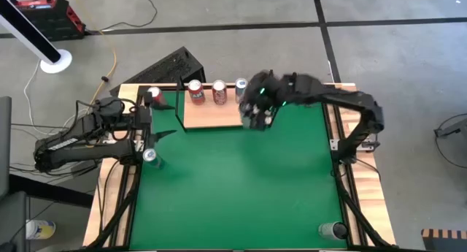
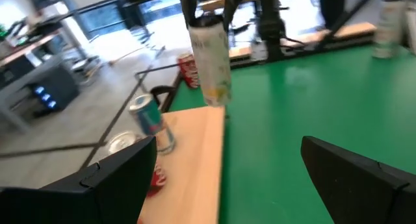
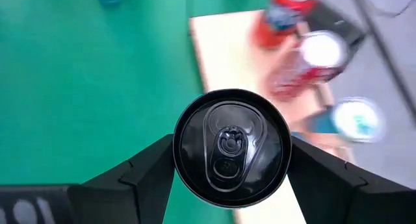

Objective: Place canned beverage on shelf
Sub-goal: Put the left white and yellow soda can on the shelf

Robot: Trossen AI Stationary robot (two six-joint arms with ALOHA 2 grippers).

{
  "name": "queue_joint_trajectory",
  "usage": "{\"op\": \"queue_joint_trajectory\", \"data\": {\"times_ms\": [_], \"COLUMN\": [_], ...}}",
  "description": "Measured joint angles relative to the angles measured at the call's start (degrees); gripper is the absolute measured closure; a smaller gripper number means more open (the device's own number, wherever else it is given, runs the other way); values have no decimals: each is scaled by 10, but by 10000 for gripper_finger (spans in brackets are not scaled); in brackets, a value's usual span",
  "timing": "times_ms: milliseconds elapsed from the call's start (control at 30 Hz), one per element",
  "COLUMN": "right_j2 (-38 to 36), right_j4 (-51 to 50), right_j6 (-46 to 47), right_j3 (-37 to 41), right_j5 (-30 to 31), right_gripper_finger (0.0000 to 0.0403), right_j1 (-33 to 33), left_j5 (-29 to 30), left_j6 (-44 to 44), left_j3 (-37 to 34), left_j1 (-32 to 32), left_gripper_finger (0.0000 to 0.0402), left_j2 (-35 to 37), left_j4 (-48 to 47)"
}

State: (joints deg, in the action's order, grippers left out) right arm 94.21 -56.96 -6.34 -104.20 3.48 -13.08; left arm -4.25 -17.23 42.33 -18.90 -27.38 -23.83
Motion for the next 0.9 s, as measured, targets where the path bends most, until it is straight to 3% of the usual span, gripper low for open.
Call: {"op": "queue_joint_trajectory", "data": {"times_ms": [233,567,900], "right_j2": [-57,-52,-40], "right_j4": [29,63,62], "right_j6": [-110,-261,-286], "right_j3": [67,126,127], "right_j5": [-125,-267,-347], "right_gripper_finger": [117,117,117], "right_j1": [-141,-284,-370], "left_j5": [91,215,212], "left_j6": [79,174,226], "left_j3": [0,0,0], "left_j1": [0,0,0], "left_gripper_finger": [36,36,36], "left_j2": [0,0,0], "left_j4": [55,86,106]}}
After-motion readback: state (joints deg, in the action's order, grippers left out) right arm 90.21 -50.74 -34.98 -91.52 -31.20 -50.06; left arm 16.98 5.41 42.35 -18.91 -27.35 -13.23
